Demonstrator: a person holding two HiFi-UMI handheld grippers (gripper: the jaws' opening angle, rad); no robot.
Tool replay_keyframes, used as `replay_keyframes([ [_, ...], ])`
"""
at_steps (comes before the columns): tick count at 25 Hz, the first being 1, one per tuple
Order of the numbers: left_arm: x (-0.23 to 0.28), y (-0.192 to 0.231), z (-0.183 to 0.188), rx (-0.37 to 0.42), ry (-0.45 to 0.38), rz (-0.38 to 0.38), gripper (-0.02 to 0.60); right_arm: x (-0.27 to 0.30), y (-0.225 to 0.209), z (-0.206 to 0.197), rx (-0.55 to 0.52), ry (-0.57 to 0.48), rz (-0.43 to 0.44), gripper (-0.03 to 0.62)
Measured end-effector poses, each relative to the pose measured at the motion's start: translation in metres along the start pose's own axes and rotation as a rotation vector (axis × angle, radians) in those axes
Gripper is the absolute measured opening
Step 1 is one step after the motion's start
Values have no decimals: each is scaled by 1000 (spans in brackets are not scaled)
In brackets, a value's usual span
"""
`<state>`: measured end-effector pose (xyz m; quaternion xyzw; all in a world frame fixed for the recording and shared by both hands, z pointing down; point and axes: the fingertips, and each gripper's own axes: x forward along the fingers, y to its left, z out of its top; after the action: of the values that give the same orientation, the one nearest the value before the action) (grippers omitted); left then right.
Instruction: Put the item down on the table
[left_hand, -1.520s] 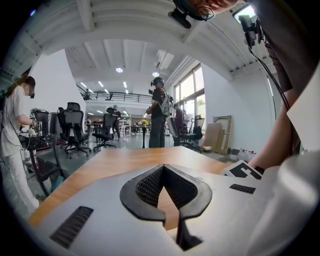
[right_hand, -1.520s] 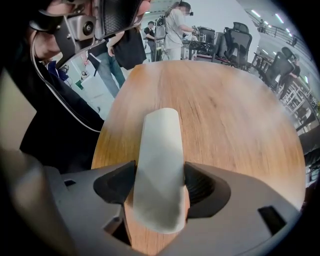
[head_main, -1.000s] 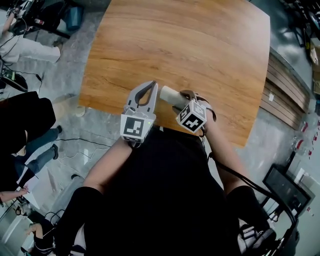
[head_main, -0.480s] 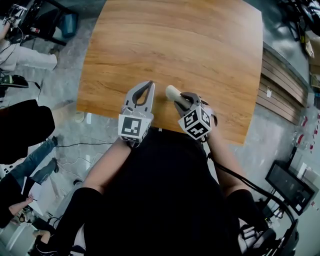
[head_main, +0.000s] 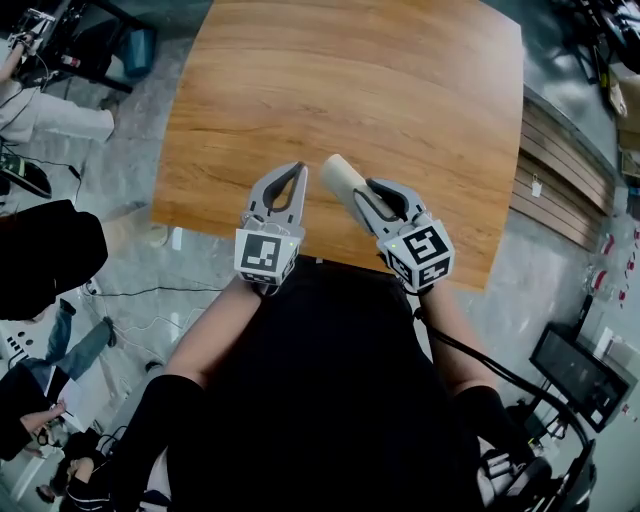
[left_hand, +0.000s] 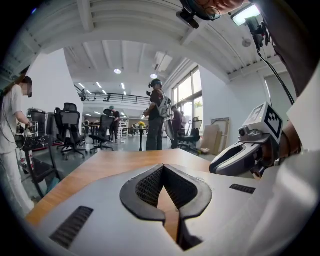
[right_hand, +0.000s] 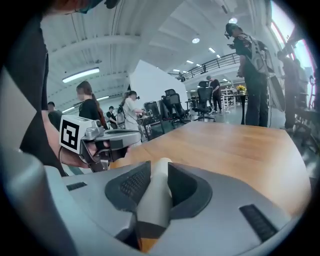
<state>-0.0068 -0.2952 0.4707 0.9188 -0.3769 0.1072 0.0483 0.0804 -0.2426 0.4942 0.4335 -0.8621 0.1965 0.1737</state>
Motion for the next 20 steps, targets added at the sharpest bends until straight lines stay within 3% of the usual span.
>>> replay_keyframes([
  [10, -2, -9, 12, 11, -19, -26, 5, -50, 4, 65, 88, -335, -33, 90],
  [13, -1, -13, 13, 11, -19, -33, 5, -48, 1, 61, 87, -321, -46, 84],
  [20, 4, -16, 2, 6, 7, -37, 5, -3, -10, -4, 144, -203, -18, 75],
])
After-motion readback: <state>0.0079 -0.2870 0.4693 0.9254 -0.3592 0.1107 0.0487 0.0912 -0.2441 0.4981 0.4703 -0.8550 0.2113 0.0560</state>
